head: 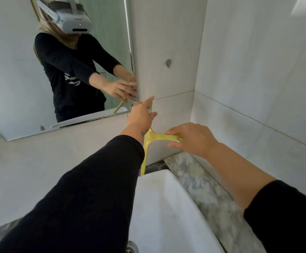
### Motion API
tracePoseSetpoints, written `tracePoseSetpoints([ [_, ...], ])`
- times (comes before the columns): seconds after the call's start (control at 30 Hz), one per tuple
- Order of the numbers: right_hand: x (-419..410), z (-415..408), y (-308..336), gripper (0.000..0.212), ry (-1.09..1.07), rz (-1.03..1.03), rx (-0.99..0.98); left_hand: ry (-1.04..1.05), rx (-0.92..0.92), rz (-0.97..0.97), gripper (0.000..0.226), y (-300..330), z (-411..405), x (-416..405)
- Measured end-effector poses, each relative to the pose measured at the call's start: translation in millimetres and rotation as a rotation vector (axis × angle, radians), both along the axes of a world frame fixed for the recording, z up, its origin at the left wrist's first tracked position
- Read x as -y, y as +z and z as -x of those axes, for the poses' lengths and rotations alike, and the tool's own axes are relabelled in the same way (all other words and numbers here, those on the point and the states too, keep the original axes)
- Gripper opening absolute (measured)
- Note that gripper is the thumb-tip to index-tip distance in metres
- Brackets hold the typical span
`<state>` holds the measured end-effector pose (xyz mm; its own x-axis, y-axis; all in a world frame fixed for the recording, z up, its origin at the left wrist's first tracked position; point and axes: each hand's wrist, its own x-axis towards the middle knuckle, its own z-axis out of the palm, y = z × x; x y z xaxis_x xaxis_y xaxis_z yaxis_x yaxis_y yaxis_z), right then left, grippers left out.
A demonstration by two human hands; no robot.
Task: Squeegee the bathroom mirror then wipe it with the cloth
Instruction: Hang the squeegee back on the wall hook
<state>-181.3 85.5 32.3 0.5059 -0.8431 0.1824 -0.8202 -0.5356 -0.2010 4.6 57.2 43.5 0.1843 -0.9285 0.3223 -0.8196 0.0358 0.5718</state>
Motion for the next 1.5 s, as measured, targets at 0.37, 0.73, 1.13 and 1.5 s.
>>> tracePoseSetpoints([
  [0.37,16,-25,26,0.082,-0.644,-0.186,1.049,0.267,-0.228,0.176,0.055,9,2,-16],
  [0.73,59,-66,42,0.061,-0.674,-0.237,1.408,0.236,-0.164,0.190,0.040,-19,-29,-33],
  [1.13,133,-80,72,0.059,-0.380,-0.015,1.059,-0.180,0.403,0.151,0.044,-70,-60,-8],
  [1.5,175,-83,67,0.057,-0.375,0.007,0.988,-0.201,0.368,0.073,0.055,-84,-53,35],
])
